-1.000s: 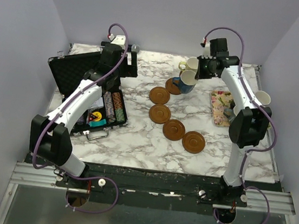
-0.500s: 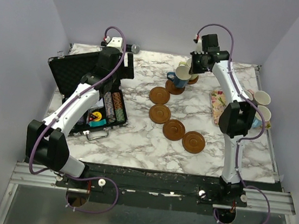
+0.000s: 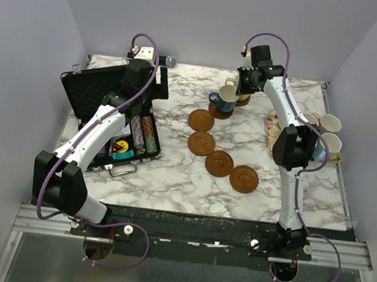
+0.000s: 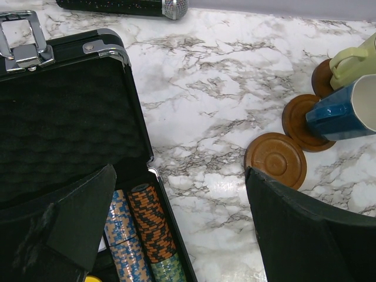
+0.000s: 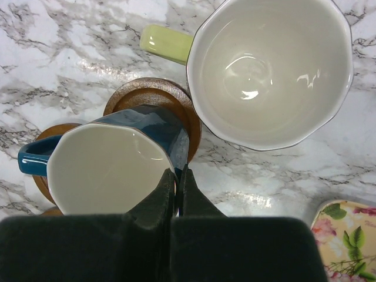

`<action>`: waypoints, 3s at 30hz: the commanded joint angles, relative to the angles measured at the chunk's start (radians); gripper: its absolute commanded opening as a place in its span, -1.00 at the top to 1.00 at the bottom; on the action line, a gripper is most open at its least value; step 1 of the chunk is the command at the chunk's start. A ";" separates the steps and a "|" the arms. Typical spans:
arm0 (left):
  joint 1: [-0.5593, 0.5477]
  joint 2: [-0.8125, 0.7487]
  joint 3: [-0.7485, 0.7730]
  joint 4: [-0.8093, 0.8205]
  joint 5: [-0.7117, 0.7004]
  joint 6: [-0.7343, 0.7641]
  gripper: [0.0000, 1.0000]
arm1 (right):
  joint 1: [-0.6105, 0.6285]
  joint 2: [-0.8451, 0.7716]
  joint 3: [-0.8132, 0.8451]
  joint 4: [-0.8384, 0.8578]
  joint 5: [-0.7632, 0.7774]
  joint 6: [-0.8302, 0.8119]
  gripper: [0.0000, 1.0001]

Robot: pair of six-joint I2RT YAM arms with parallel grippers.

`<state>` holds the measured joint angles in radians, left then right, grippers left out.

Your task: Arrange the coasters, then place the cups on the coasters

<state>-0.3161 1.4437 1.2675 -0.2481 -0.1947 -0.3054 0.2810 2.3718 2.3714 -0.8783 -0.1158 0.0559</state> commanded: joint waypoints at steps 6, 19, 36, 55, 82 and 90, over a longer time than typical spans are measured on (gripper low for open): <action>0.006 0.006 0.026 -0.002 -0.023 0.015 -0.97 | 0.015 0.014 0.063 0.024 -0.016 0.022 0.99; 0.006 -0.011 0.016 -0.011 -0.034 0.020 -0.98 | 0.020 0.035 0.080 0.027 -0.024 0.032 0.99; 0.006 -0.019 0.007 -0.017 -0.034 0.019 -0.98 | 0.026 0.044 0.065 0.022 -0.022 0.042 0.99; 0.006 -0.035 -0.010 -0.022 -0.054 0.012 -0.97 | 0.027 0.052 0.065 0.030 -0.019 0.035 0.37; 0.005 0.217 0.193 0.078 0.323 -0.061 -0.97 | 0.021 -0.173 -0.084 0.185 -0.085 0.143 -0.20; 0.005 0.523 0.467 0.063 0.596 -0.150 -0.93 | -0.063 -0.399 -0.351 0.275 -0.081 0.228 -0.20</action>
<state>-0.3153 1.8423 1.6070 -0.1936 0.1917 -0.3904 0.2783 2.0819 2.1353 -0.6716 -0.1810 0.2184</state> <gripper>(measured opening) 0.970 0.599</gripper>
